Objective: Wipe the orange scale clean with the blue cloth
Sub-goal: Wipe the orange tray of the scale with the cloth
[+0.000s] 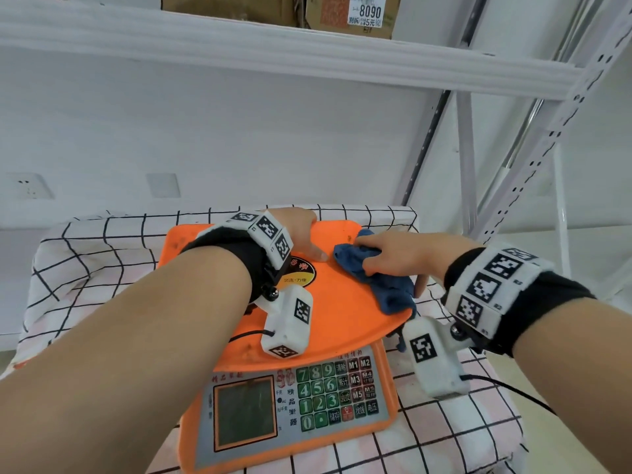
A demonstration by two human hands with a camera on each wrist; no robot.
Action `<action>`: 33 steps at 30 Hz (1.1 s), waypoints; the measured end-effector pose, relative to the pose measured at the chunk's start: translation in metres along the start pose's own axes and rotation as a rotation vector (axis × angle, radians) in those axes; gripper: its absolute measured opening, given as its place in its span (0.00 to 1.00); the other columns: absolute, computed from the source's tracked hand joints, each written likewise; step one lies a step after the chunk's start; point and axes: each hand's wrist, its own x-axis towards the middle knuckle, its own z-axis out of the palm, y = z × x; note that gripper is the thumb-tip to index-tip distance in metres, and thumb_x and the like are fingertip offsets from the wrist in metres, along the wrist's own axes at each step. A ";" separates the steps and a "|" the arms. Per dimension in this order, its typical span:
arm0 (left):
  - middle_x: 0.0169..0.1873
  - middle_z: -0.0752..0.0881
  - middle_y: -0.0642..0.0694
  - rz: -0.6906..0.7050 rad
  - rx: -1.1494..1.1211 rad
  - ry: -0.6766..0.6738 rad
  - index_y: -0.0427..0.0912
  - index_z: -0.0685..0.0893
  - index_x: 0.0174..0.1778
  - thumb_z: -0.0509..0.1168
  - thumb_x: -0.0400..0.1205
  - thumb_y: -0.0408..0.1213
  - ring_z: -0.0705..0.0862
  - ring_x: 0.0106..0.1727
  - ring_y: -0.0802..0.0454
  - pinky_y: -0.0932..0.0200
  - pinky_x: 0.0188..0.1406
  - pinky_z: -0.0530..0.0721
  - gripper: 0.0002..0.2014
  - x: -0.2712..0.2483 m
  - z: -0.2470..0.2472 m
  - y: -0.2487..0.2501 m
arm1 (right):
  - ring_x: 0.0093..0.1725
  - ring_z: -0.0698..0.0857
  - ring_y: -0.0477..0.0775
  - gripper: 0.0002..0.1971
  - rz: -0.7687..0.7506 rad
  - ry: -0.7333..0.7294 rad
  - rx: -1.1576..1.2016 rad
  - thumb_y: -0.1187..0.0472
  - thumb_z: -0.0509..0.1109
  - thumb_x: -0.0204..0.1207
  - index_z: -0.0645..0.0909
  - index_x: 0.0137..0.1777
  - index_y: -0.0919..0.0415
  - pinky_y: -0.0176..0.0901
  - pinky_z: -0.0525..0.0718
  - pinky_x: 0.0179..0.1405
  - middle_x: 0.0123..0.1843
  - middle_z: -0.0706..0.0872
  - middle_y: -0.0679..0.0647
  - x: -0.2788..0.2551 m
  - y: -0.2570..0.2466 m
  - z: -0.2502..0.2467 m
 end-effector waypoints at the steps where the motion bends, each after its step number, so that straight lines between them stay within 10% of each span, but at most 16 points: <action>1: 0.69 0.78 0.44 0.000 0.002 -0.002 0.40 0.70 0.74 0.68 0.77 0.57 0.78 0.67 0.45 0.53 0.62 0.76 0.35 0.000 0.000 0.000 | 0.56 0.80 0.59 0.19 0.006 -0.010 0.009 0.53 0.59 0.77 0.69 0.69 0.46 0.49 0.86 0.39 0.62 0.77 0.54 -0.002 0.000 0.001; 8: 0.72 0.75 0.45 -0.022 0.018 0.017 0.41 0.67 0.76 0.67 0.77 0.57 0.75 0.70 0.46 0.55 0.62 0.73 0.36 0.000 0.002 0.001 | 0.53 0.75 0.54 0.20 0.001 0.005 -0.073 0.53 0.56 0.80 0.67 0.73 0.48 0.41 0.72 0.38 0.64 0.77 0.54 0.004 -0.011 -0.004; 22: 0.74 0.73 0.46 -0.046 0.046 0.005 0.43 0.66 0.78 0.67 0.76 0.59 0.74 0.72 0.45 0.53 0.65 0.73 0.38 -0.003 -0.001 0.004 | 0.60 0.78 0.57 0.21 0.005 0.050 0.090 0.56 0.59 0.79 0.69 0.73 0.49 0.49 0.78 0.58 0.67 0.77 0.55 0.008 -0.007 -0.003; 33: 0.75 0.73 0.45 -0.037 0.034 -0.001 0.42 0.65 0.78 0.67 0.76 0.59 0.74 0.72 0.45 0.52 0.67 0.72 0.39 -0.003 0.000 0.003 | 0.48 0.78 0.54 0.14 0.006 0.096 0.077 0.58 0.58 0.79 0.75 0.63 0.54 0.40 0.71 0.27 0.51 0.79 0.53 0.002 -0.005 0.004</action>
